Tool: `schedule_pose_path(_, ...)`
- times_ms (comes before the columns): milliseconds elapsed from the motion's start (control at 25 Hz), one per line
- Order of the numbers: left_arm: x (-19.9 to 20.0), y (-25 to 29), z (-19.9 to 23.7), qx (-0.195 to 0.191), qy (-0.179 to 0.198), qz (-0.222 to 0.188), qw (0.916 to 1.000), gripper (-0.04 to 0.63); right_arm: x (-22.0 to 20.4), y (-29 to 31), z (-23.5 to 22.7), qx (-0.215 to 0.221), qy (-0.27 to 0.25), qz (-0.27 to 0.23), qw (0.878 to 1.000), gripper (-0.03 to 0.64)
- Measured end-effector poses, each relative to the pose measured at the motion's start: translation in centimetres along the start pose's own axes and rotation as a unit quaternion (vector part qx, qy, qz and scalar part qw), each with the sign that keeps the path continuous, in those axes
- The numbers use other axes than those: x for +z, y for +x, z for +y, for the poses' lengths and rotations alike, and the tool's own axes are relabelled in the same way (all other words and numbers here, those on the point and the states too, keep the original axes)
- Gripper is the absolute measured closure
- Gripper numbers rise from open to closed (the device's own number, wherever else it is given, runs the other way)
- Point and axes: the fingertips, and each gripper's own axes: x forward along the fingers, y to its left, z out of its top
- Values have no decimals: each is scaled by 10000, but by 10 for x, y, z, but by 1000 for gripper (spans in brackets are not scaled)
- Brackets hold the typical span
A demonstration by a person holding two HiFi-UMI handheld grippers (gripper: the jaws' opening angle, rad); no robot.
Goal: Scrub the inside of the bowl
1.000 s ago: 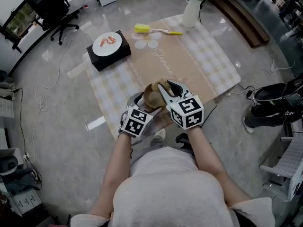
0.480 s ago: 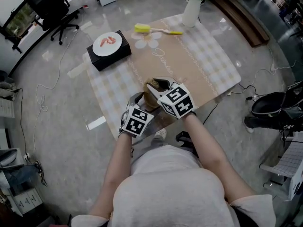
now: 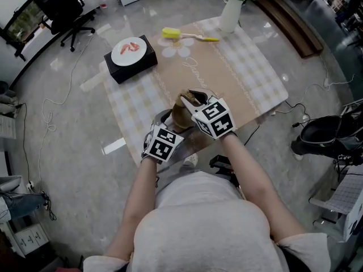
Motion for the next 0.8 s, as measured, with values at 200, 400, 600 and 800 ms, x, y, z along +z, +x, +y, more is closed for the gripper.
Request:
schedule_pose_path(200,2,-1,0,-11,21,-12,10000,165,-4,-7,-13,-177,55,62,9998,523)
schedule_pose_path(400,-2,1,1,-36,-8,22,10000,164,-8,-16,-22,-290,111,110,9995,523)
schedule_pose_path(600,1,0,1,-83,80,-11,9999,163,-14,-25,-28,-332,200,154,9991,523)
schedule_pose_path(800,2,-1,1,-86,90,-25,9999,161,-21,-38,-29,-292,248,240,9990,523)
